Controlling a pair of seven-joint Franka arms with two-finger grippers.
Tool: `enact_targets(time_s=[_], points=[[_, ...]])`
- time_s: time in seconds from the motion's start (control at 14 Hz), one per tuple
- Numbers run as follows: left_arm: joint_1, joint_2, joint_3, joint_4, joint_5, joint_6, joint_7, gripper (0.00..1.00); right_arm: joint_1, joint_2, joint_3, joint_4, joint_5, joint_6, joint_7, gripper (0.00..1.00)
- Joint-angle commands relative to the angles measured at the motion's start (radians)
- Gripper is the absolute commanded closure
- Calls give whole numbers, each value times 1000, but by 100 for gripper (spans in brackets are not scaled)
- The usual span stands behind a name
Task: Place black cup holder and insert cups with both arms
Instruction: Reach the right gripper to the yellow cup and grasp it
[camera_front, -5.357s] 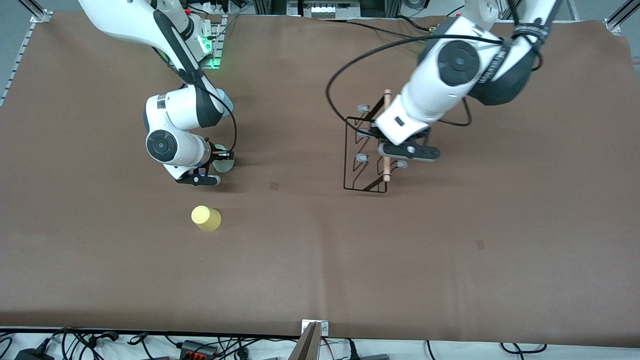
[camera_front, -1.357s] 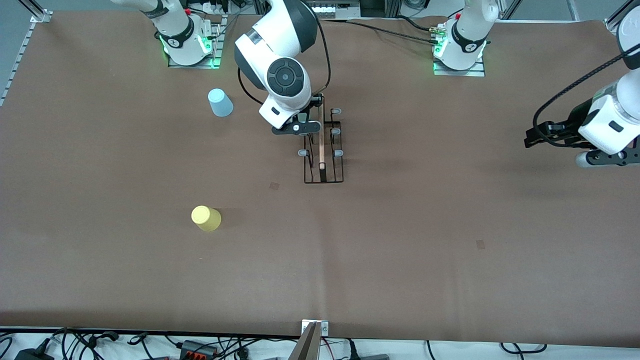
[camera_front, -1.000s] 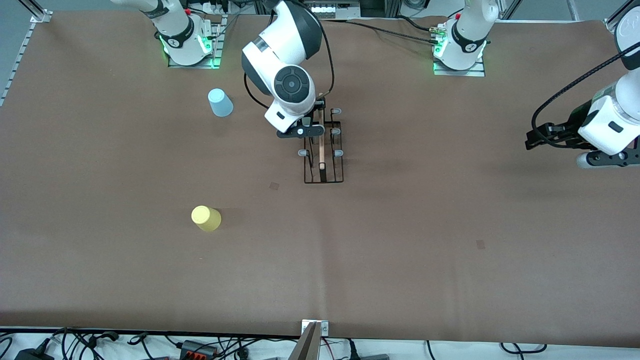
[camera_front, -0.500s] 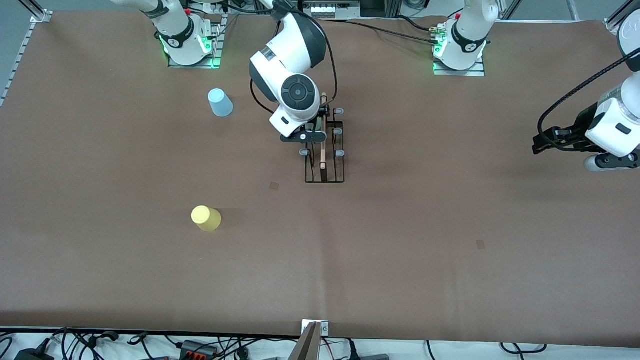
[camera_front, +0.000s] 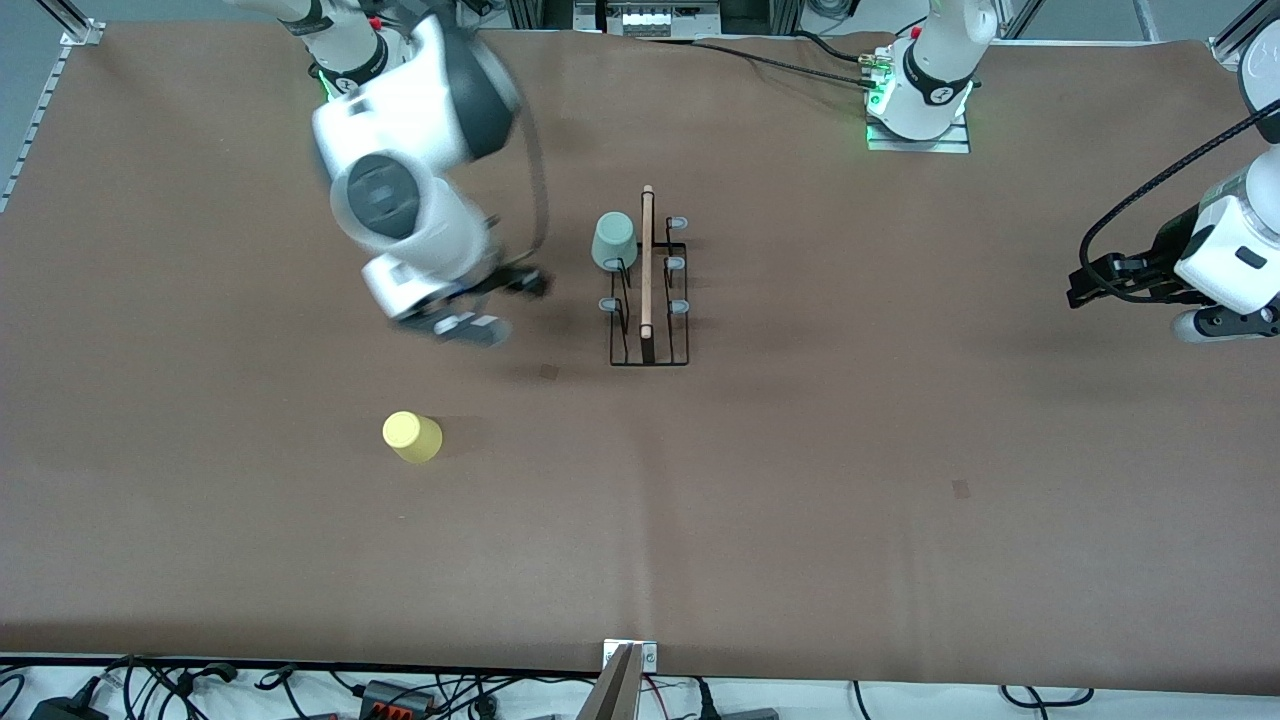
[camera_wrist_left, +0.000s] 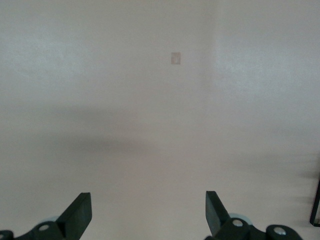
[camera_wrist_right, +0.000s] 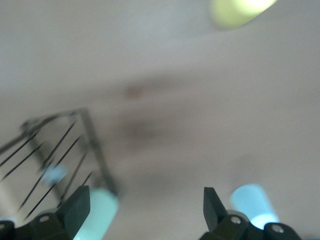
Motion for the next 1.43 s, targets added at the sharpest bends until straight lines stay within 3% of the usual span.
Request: enact_targets(time_s=[0.0,0.29,0.57,0.71,0.86,1.36], points=[[3,-12,2,-1,5,-8,19,0,-103,114,7,50,-45,72,-61,0],[3,-12,2,1,5,-8,21,0,-235,291,7,193,-39,190,-200,0],[3,-10,2,1,5,-7,30,0,-295,406,18,250,-14,261,-362,0],[3,-10,2,1,5,-7,30,0,-319,426,38,265,55,261,-371,0],[5,-10,2,1,5,-8,30,0,-321,438,41,265,59,260,-398,0],[13,-10,2,1,5,-8,30,0,-313,437,41,264,12,197,-469,0]])
